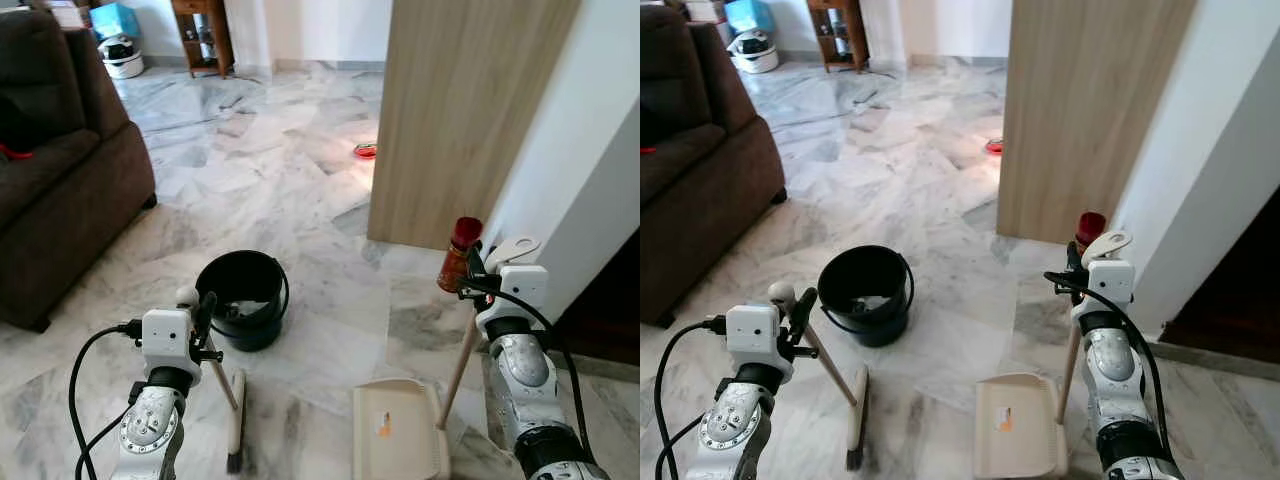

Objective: Sweep floor

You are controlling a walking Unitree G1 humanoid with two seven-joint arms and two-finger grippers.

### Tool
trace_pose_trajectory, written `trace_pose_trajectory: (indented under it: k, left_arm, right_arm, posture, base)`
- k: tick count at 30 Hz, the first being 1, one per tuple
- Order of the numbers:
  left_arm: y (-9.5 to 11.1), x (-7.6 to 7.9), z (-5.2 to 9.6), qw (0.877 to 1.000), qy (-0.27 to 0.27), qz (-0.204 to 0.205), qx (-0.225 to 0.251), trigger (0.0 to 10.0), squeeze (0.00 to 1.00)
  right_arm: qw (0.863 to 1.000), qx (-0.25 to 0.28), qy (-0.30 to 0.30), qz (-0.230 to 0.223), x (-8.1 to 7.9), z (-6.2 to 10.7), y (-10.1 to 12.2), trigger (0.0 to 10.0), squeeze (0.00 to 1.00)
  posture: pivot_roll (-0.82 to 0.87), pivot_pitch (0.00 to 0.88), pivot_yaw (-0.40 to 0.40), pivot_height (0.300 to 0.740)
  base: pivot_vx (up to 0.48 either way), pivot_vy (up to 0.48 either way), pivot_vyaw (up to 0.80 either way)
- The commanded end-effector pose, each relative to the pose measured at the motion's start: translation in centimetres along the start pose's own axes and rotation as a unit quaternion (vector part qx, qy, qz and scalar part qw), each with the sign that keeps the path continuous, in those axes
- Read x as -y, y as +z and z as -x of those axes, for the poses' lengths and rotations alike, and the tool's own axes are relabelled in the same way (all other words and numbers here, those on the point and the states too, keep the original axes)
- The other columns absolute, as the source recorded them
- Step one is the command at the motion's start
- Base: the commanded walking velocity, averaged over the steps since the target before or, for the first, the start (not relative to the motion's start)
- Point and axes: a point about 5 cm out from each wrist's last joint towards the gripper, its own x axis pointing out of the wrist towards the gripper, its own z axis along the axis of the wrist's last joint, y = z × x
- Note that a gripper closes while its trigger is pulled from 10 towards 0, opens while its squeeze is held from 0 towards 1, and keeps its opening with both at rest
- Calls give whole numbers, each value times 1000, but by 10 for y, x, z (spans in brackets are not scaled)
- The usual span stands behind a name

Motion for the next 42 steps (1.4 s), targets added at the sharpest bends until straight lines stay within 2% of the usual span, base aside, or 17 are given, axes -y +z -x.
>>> trace_pose_trajectory:
  k: [1,4,33,37,42]
  left_arm:
    - [7,-6,-4,1000,9,-3,20,10000,0]
    - [8,-6,-5,1000,5,-12,23,10000,0]
    - [8,-5,-5,1000,7,-3,20,10000,0]
    - [9,-4,-6,1000,5,-3,22,10000,0]
    - [8,-3,-5,1000,4,-3,19,10000,0]
  right_arm:
    - [1000,20,2,-2,-3,-8,10,10000,0]
    - [1000,20,2,-2,-3,-8,10,10000,0]
    - [1000,18,-8,-1,-2,-8,9,10000,0]
    - [1000,18,-8,-2,-3,-7,8,10000,0]
    - [1000,17,-8,-1,-3,-6,8,10000,0]
  posture:
    - [75,7,53,740]
    - [75,7,53,740]
    - [75,25,61,740]
    - [74,26,61,740]
    - [74,27,59,740]
  base:
    - [0,480,-800]
    - [0,111,-800]
    - [0,0,-800]
    - [0,388,-800]
    - [0,0,-800]
